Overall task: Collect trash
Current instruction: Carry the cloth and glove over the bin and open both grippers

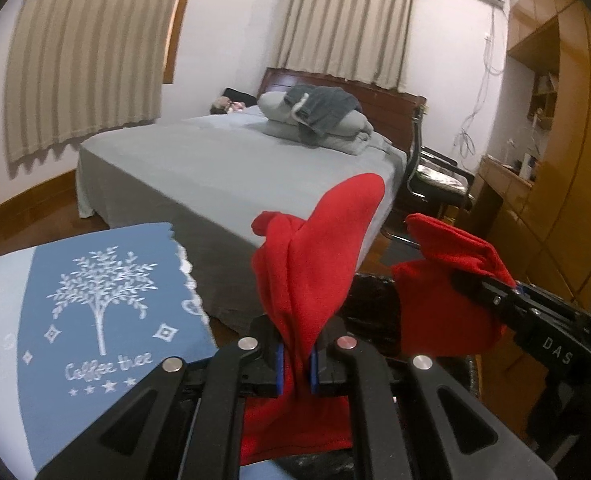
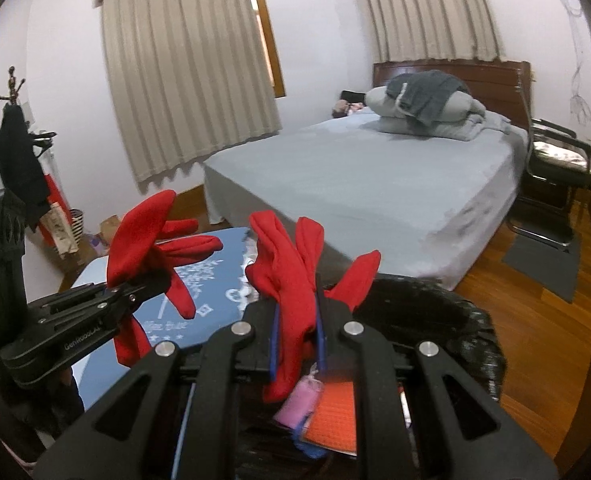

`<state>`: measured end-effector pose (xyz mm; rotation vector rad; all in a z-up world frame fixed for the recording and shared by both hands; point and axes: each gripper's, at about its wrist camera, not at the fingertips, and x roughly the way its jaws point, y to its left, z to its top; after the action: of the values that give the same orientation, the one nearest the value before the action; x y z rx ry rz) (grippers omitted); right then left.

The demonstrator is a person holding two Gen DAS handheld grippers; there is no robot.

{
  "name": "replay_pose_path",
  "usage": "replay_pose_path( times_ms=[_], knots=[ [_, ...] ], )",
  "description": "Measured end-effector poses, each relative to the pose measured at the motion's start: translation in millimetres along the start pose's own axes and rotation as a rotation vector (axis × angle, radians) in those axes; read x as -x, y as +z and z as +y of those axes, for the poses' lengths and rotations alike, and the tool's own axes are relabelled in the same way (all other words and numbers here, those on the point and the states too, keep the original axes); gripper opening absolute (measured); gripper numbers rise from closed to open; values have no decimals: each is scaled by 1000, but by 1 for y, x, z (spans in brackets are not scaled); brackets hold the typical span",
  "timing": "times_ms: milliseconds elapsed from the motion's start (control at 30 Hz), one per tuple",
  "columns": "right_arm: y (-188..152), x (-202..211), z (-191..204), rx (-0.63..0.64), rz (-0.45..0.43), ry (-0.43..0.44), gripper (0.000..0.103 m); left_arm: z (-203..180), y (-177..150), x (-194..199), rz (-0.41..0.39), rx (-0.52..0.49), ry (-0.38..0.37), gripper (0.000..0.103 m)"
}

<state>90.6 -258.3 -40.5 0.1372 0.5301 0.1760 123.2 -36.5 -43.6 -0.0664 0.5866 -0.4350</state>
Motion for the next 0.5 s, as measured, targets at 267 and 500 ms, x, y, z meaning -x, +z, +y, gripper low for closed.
replay_pose_path(
  times_ms=[267, 500],
  knots=[
    [-6, 6, -32, -27, 4, -57, 13, -25, -1, -27, 36, -30, -49, 9],
    [-13, 2, -58, -52, 24, -103, 13, -43, -2, -53, 57, -49, -86, 9]
  ],
)
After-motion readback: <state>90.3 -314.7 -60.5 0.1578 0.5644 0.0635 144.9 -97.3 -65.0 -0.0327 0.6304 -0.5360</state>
